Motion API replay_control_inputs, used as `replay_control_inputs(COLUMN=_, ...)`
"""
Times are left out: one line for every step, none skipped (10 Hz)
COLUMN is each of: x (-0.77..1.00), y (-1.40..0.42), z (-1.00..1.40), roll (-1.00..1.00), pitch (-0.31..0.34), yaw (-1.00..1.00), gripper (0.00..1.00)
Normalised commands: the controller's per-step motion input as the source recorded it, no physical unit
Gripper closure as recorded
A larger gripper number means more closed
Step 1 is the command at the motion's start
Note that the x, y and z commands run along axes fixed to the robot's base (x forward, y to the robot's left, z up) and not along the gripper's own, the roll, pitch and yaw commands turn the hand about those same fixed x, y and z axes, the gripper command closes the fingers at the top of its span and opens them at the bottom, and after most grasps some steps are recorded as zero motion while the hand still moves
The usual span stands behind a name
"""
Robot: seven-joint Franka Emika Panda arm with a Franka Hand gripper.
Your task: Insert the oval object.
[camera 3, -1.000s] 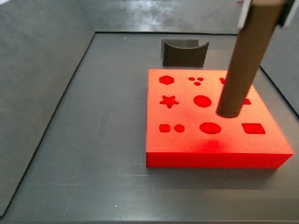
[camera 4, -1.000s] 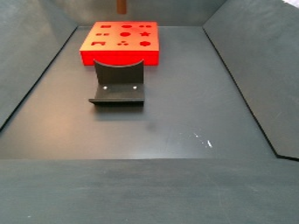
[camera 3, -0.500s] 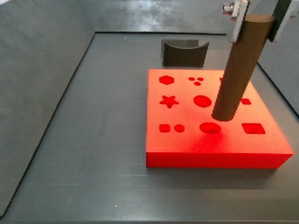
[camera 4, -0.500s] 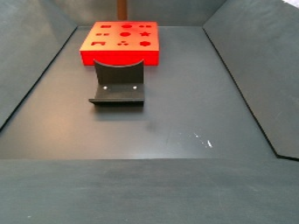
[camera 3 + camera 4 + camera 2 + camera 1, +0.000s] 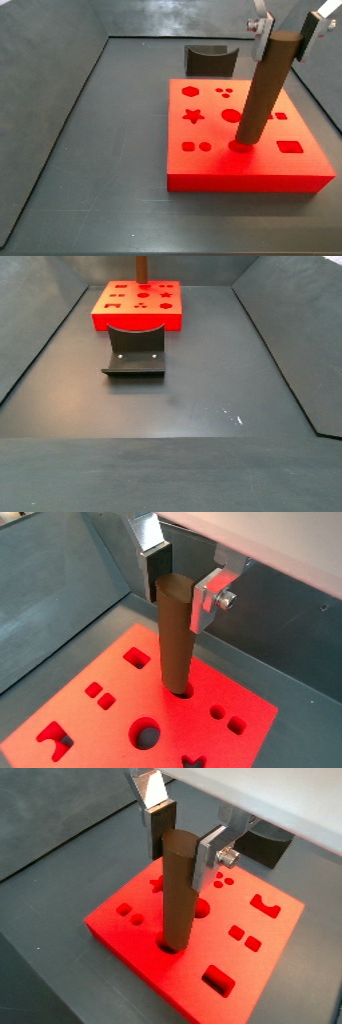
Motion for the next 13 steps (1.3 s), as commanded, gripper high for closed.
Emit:
replay_control_inputs(x=0.0, y=-0.13, z=-0.14, roll=0.06, pitch=-0.013, yaw=0.0, gripper=1.0)
replay_control_inputs(x=0.0, y=0.0, z=-0.09, roll=0.0, pitch=0.0, yaw=0.0, gripper=1.0)
replay_control_inputs(x=0.0, y=0.0, z=-0.09, roll=0.0, pitch=0.0, yaw=0.0, gripper=1.0)
replay_control_inputs(x=0.0, y=0.0, z=-0.16, roll=0.0, pitch=0.0, yaw=0.0, gripper=1.0)
replay_control_inputs(x=0.0, y=0.0, z=-0.22, roll=0.03, pitch=0.0, yaw=0.0, gripper=1.0)
replay_control_inputs(x=0.01, y=0.0, z=-0.25, roll=0.05, pitch=0.0, yaw=0.0, gripper=1.0)
replay_control_inputs(x=0.0, y=0.0, z=-0.24, roll=0.04, pitch=0.0, yaw=0.0, gripper=1.0)
replay_control_inputs(x=0.0, y=0.0, z=-0.31, roll=0.05, pitch=-0.003, yaw=0.0, gripper=1.0)
replay_control_inputs(x=0.03, y=-0.01, z=-0.35, roll=0.04, pitch=-0.01, yaw=0.0, gripper=1.0)
replay_control_inputs(x=0.08, y=-0.04, z=-0.42, roll=0.06, pitch=-0.007, yaw=0.0, gripper=1.0)
replay_control_inputs(x=0.13, y=-0.06, z=-0.53, roll=0.05, pitch=-0.011, yaw=0.0, gripper=1.0)
replay_control_inputs(x=0.05, y=-0.08, z=-0.55, roll=0.08, pitch=-0.024, yaw=0.0, gripper=1.0)
replay_control_inputs(x=0.01, y=-0.07, z=-0.49, roll=0.09, pitch=-0.021, yaw=0.0, gripper=1.0)
